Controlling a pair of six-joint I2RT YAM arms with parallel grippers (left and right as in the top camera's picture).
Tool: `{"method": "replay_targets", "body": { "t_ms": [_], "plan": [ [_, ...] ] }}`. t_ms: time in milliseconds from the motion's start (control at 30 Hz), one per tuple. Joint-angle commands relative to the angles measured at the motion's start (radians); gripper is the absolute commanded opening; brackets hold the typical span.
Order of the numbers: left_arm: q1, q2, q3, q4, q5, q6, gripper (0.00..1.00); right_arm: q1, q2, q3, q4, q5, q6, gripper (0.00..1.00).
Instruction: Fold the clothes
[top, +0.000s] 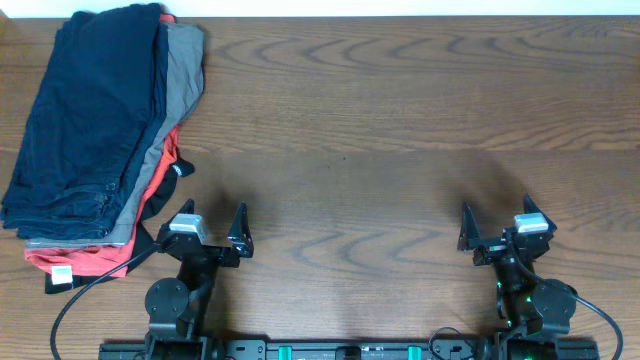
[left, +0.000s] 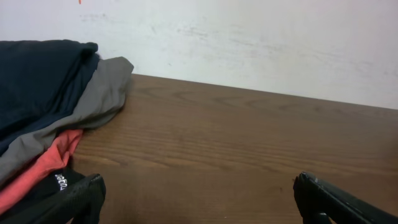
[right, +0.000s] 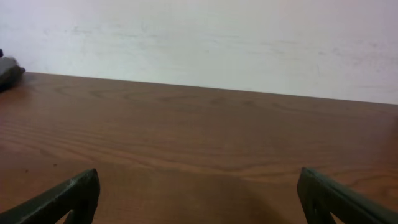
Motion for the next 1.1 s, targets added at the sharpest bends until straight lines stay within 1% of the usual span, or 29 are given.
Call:
{"method": "replay_targets", "body": {
  "t_ms": [0, 500, 800, 1067],
  "plan": [
    [-0.004, -0.007, -0.014, -0.038, 0.01, 0.021, 0.98, 0.013, -0.006, -0.002, -0.004, 0.006, 0.006, 0.99],
    [-0.004, -0.007, -0.014, -0.037, 0.011, 0.021, 0.98, 0.013, -0.006, -0.002, 0.0, 0.007, 0.006, 0.99],
    [-0.004, -0.007, -0.014, -0.036, 0.018, 0.021, 0.98, 0.013, -0.006, -0.002, 0.072, 0.006, 0.006, 0.99],
    [-0.003, -0.002, 0.003, -0.037, 0.018, 0.021, 0.98, 0.013, -0.006, -0.002, 0.082, 0.006, 0.006, 0.99]
  ]
}}
